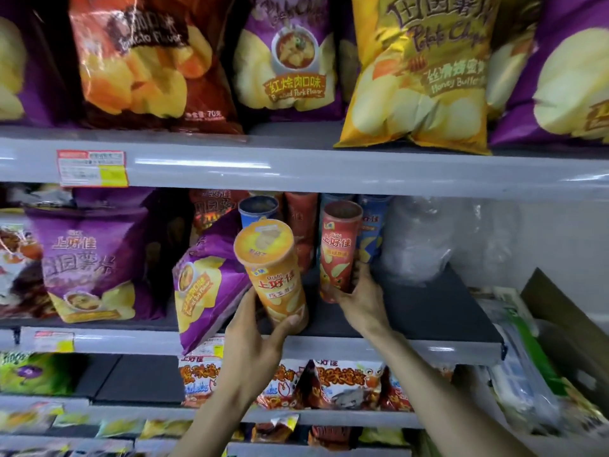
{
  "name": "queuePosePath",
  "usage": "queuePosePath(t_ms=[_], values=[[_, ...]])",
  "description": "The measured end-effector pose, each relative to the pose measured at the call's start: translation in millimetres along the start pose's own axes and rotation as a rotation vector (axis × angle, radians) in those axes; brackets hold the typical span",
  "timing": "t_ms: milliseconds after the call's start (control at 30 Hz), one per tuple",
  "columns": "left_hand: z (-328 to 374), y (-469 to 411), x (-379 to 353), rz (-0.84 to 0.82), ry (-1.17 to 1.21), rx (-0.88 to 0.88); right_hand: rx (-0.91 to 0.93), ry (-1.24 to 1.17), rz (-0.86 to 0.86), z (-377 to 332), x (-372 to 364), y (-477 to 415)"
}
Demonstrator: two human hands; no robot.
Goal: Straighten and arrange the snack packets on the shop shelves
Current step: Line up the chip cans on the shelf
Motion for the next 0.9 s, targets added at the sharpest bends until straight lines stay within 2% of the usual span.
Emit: queuePosePath(t_ms=[267, 600, 667, 733, 800, 900], values=[[-10.4, 29.8, 45.3, 0.026, 0.098, 0.052, 0.045, -0.015, -0.053, -22.3, -39.6, -0.1], [-18.0, 30.0, 75.9, 0.029, 0.027, 0.049, 0.055, 0.115, -0.090, -18.4, -56.5, -14.6], [-18.7, 29.4, 78.2, 0.027, 0.039, 0.046, 0.053, 0.130, -0.036, -28.4, -47.6, -2.8], [-19.4, 28.4, 81.1, 0.033, 0.055, 0.053, 0.114, 0.064, 0.110, -37.3, -35.9, 15.5], [-20.4, 26.5, 83.6, 0.050, 0.071, 0.066, 0.258, 0.023, 0.193, -45.3, -31.1, 35.2], [-25.0, 23.9, 84.4, 0.079, 0.092, 0.102, 0.409, 0.045, 0.105, -67.8, -36.4, 50.3]])
Point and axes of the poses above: each hand's wrist, its own y-axis away from the middle knuckle, its own x-axis out of the back of the hand, z = x × y, the point moved 3 cm from there along -y, towards the middle knuckle, and after that the axes turned 2 degrees about -x, right-handed, at the moved point
